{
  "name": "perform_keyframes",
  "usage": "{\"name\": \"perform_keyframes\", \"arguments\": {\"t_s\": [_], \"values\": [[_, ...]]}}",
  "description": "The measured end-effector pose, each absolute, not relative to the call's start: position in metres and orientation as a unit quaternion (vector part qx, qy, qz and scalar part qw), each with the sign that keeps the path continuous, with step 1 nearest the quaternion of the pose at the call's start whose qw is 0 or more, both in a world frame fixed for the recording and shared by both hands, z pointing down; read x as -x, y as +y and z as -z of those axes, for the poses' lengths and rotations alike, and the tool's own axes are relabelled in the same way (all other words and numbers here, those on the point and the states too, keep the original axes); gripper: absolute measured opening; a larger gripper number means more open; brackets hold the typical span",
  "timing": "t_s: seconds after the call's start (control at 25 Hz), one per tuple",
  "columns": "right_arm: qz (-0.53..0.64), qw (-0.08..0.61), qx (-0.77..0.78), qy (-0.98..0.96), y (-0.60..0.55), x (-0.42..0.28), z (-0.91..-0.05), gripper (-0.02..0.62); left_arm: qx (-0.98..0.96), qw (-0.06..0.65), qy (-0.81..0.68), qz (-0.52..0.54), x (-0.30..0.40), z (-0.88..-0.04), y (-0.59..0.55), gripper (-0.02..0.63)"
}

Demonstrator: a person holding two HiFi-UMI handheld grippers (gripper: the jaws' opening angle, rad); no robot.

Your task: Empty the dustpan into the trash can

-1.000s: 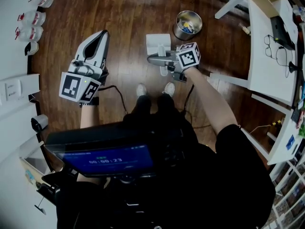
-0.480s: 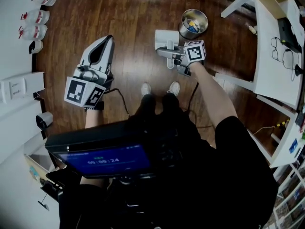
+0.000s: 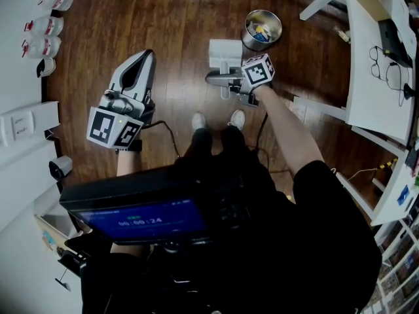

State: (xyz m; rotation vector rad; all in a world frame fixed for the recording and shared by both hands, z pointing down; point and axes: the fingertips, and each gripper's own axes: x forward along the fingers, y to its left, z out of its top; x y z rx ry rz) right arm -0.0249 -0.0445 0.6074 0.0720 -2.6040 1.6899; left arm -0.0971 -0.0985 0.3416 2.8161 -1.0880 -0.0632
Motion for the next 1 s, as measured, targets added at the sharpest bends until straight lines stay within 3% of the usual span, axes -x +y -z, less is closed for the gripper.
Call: {"name": "perform_keyframes", "arguments": {"t_s": [0.08, 0.28, 0.36, 1.0], "values": [[-0.563, 0.023, -0.016, -0.826, -0.038, 0.024, -0.613, 0.186, -0.930, 0.063, -0.361, 0.025, 0.098, -0.341, -0.098, 0.002], [-0.597, 0.019, -0.018, -0.802, -0.034, 0.019, -0.623, 0.219, -0.928, 0.067, -0.365, 0.033, 0.102, -0.341, -0.095, 0.002], [-0.601, 0.024, -0.022, -0.798, -0.033, 0.018, -0.626, 0.265, -0.928, 0.067, -0.365, 0.034, 0.103, -0.341, -0.094, 0.002], [-0.605, 0.058, -0.074, -0.791, -0.007, -0.039, -0.637, 0.291, -0.925, 0.056, -0.370, 0.060, 0.103, -0.312, -0.083, 0.002]]}}
